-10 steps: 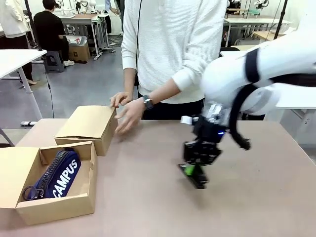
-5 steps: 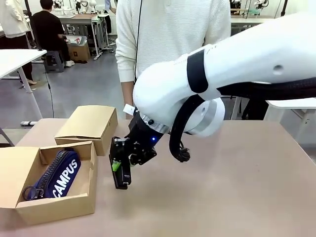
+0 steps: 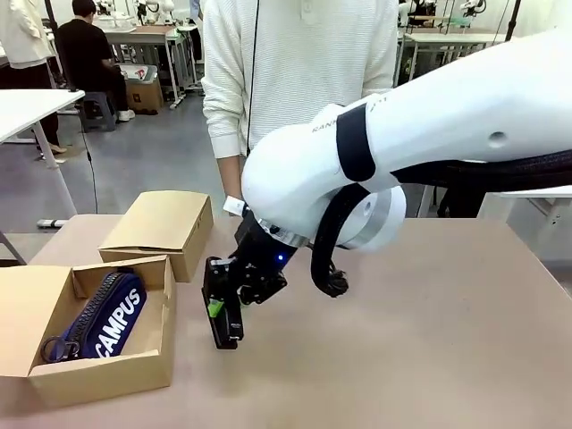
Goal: Place items inside the box.
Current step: Pick up a Pencil pouch or Stapler and place it inside the Mailer Box closest to the robot.
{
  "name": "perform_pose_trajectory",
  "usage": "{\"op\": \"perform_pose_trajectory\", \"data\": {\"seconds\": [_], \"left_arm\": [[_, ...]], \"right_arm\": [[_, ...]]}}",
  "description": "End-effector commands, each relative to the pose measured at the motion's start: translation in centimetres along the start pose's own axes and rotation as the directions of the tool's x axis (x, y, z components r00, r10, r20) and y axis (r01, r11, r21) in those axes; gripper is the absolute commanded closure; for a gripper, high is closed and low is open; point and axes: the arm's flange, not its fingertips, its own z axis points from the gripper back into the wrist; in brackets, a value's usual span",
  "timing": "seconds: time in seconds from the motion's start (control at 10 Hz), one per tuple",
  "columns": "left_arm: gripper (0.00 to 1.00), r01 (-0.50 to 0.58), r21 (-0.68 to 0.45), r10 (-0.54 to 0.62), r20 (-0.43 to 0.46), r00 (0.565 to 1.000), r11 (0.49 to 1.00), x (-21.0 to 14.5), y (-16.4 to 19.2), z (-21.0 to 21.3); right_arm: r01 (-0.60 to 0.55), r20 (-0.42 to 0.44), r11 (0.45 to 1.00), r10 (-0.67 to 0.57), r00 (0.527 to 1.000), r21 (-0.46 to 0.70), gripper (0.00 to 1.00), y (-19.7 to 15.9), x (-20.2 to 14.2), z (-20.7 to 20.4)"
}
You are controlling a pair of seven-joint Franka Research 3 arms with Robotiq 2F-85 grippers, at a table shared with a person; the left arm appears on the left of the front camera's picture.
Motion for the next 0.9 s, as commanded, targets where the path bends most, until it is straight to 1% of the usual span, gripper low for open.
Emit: {"op": "perform_pose_trajectory", "data": {"seconds": [0.0, 0.1, 0.2, 0.4, 0.5, 0.6, 0.7, 0.8], "left_arm": [[0.00, 0.021, -0.010, -0.021, 0.001, 1.000, 1.000, -0.2, -0.1, 0.1], [0.00, 0.021, -0.010, -0.021, 0.001, 1.000, 1.000, -0.2, -0.1, 0.1], [0.00, 0.021, -0.010, -0.021, 0.001, 1.000, 1.000, -0.2, -0.1, 0.1], [0.00, 0.021, -0.010, -0.021, 0.001, 1.000, 1.000, -0.2, -0.1, 0.1], [0.00, 0.021, -0.010, -0.021, 0.001, 1.000, 1.000, -0.2, -0.1, 0.1], [0.00, 0.021, -0.010, -0.021, 0.001, 1.000, 1.000, -0.2, -0.1, 0.1], [0.00, 0.021, -0.010, -0.021, 0.001, 1.000, 1.000, -0.2, -0.1, 0.1], [0.00, 0.021, -0.010, -0.021, 0.001, 1.000, 1.000, -0.2, -0.1, 0.1]], "right_arm": [[-0.057, 0.058, 0.995, 0.053, 0.997, 0.079, 0.69, 4.1, 1.3, 0.1], [-0.046, 0.084, 0.995, 0.039, 0.996, 0.085, 0.69, 6.1, 1.3, 0.2], [0.013, 0.123, 0.996, -0.024, 0.992, 0.086, 0.69, 7.9, 1.4, -0.3], [0.090, 0.212, 0.994, -0.103, 0.972, 0.070, 0.69, 10.0, 2.2, -3.4], [0.083, 0.216, 0.996, -0.087, 0.972, 0.030, 0.69, 10.4, 2.1, -4.8], [0.045, 0.211, 0.998, -0.054, 0.976, 0.046, 0.69, 10.8, 1.9, -5.9], [0.044, 0.224, 0.998, -0.052, 0.973, 0.040, 0.69, 10.9, 2.0, -6.4], [0.071, 0.267, 0.997, -0.068, 0.961, 0.001, 0.69, 10.8, 2.2, -6.7]]}}
